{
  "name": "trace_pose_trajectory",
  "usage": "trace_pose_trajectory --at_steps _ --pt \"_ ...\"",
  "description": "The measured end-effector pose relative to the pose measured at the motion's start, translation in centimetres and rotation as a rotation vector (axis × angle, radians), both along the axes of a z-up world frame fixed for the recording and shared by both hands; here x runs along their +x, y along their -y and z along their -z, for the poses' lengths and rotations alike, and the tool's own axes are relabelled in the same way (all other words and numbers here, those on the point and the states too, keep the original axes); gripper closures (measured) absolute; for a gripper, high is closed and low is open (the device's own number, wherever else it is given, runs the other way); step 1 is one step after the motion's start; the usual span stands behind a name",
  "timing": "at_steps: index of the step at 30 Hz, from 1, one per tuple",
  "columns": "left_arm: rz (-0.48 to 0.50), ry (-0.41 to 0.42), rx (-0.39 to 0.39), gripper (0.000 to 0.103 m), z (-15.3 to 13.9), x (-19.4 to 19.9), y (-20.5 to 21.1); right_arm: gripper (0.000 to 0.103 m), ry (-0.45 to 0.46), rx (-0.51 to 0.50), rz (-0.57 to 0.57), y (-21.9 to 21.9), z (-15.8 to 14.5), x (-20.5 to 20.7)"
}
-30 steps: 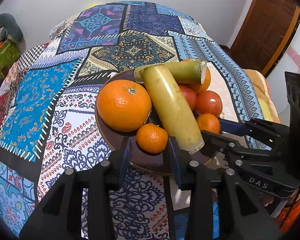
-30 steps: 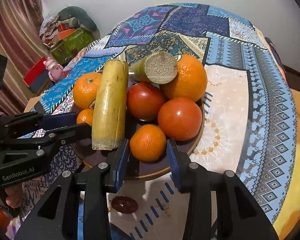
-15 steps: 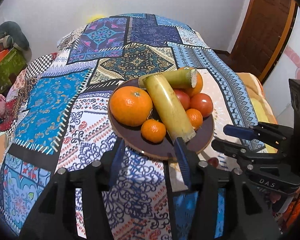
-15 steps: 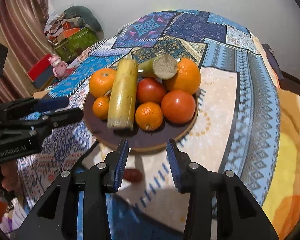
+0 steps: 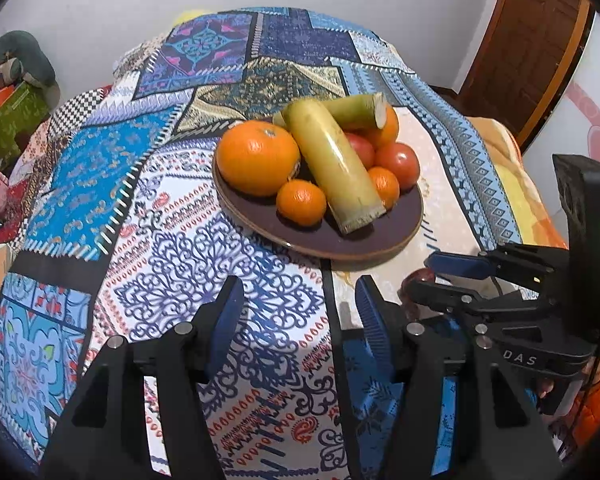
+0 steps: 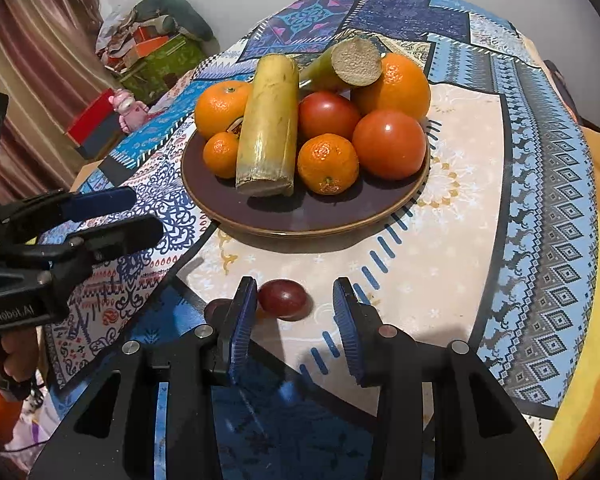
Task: Organize fruits
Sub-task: 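Grasp a dark red date with the left tool while the right tool grasps another date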
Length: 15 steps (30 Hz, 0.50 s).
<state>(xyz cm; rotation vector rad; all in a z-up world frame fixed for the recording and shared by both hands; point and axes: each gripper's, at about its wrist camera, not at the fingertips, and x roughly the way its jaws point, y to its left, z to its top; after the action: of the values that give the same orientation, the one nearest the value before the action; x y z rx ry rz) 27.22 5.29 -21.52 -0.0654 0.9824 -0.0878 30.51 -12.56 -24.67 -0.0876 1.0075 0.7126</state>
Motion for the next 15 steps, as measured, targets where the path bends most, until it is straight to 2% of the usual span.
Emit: trace_pose_trajectory --at_steps 2,15 --pt "0.007 -0.007 -0.002 0.045 0.3 0.0 0.3 0.08 -0.005 0.006 -0.007 0.0 -0.1 -0.1" --pt "0.109 -0.04 -0.017 0.045 0.8 -0.8 4.3 0.08 0.04 0.041 0.047 3.1 -1.5 -1.4"
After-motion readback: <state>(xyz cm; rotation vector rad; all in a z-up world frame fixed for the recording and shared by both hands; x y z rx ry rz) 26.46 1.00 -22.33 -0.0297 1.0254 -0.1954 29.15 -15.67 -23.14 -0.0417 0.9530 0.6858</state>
